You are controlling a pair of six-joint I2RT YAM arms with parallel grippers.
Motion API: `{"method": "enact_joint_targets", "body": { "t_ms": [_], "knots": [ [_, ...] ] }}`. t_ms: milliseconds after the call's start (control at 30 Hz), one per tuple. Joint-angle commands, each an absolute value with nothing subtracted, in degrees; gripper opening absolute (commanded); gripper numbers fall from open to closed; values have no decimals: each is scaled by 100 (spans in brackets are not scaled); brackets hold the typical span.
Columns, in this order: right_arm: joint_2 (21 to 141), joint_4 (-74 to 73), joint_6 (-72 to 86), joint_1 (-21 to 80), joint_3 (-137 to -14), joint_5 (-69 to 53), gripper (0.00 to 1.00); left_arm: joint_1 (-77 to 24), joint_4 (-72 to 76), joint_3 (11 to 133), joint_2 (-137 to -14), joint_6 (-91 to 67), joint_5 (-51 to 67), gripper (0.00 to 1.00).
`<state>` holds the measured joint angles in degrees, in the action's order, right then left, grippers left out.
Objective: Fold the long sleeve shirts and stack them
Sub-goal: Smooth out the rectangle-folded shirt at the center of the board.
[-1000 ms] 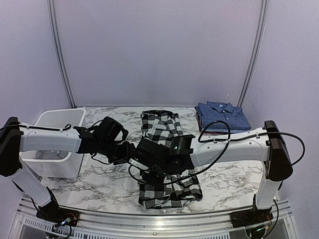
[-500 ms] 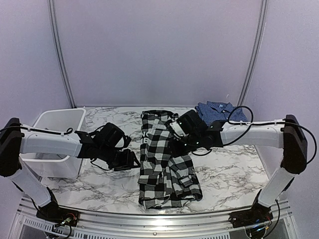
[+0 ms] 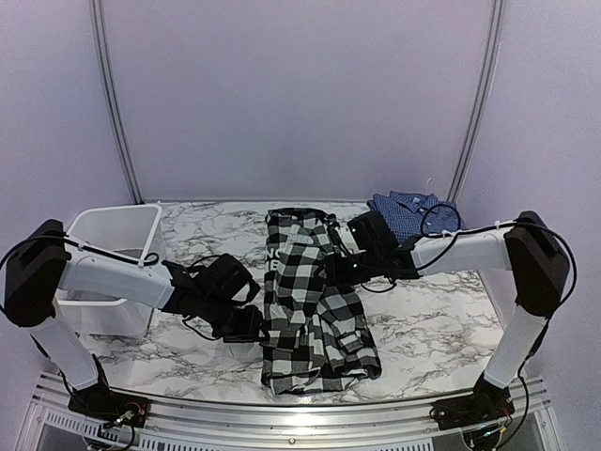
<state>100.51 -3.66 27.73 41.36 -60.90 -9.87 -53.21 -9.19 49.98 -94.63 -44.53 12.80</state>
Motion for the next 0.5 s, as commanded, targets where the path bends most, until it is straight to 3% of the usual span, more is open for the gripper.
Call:
{"method": "enact_joint_targets", "body": {
  "t_ms": [0,300,467],
  "knots": [
    [10021,138,3048,3810,-5861,-1069,42,-5386,-894,5076,-9578,-4518,1140,42],
    [10299,374,3135,3735,-5800,-1283,44,-5414,-888,5142,-9573,-4536,1125,33],
    [10439,468,3200,3686,-5877,-1301,44,-5427,-889,5208,-9595,-4552,1140,18]
  ]
}}
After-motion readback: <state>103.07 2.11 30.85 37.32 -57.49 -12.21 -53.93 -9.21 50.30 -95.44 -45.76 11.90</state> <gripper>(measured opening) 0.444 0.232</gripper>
